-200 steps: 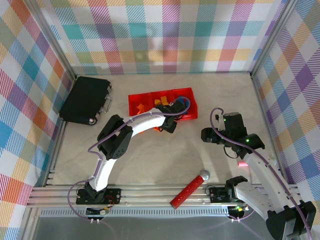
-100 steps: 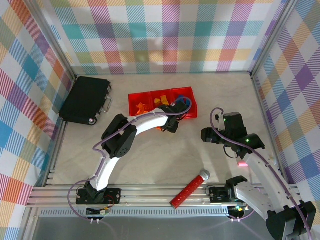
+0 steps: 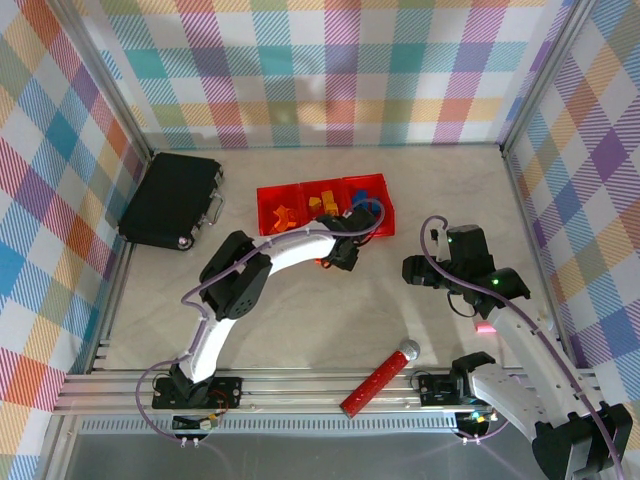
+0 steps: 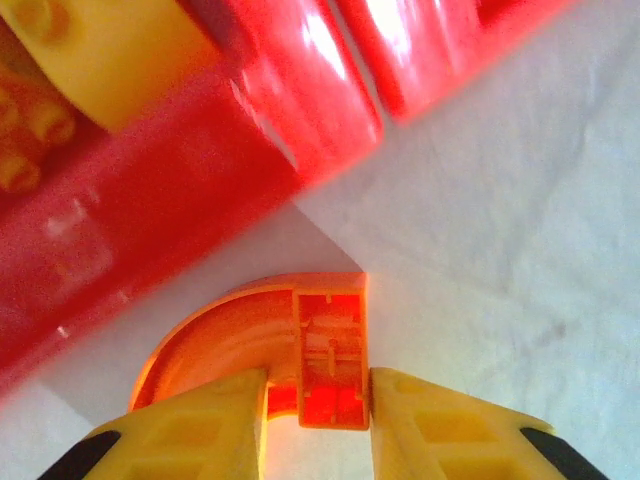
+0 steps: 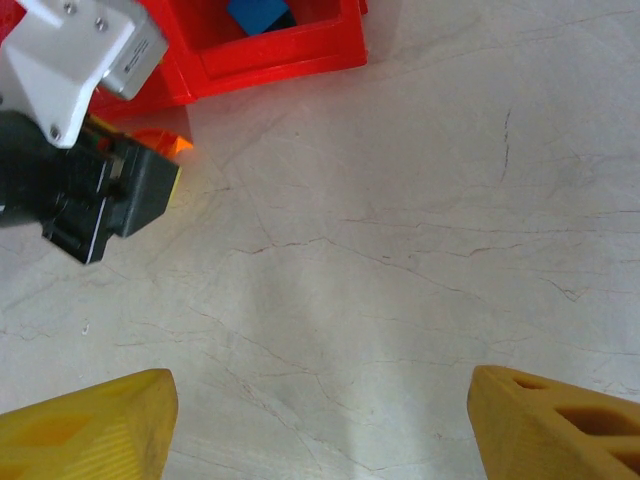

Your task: Sort the legos into containers by color

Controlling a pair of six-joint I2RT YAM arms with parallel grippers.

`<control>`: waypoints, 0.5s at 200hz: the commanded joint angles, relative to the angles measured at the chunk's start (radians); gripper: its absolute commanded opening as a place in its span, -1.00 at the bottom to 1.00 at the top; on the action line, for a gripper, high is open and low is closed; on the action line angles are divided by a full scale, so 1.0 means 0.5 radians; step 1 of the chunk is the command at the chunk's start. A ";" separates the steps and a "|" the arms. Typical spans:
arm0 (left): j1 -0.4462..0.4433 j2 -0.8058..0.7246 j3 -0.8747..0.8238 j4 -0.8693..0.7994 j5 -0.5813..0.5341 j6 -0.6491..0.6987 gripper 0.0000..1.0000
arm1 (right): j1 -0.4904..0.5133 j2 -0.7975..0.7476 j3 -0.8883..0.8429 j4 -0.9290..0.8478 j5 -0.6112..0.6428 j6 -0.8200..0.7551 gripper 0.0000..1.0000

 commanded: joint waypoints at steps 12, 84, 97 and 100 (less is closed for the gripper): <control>-0.037 -0.180 -0.220 -0.136 0.070 0.000 -0.41 | -0.014 -0.029 -0.030 0.014 -0.012 -0.007 0.54; -0.105 -0.385 -0.150 -0.212 0.073 0.019 0.00 | -0.012 -0.023 -0.018 0.009 -0.021 -0.002 0.54; -0.123 -0.368 -0.103 -0.253 0.050 0.083 0.15 | -0.013 -0.029 -0.015 0.000 -0.019 -0.006 0.54; -0.122 -0.362 -0.094 -0.262 0.052 0.103 0.18 | -0.013 -0.030 -0.013 -0.003 -0.018 -0.007 0.54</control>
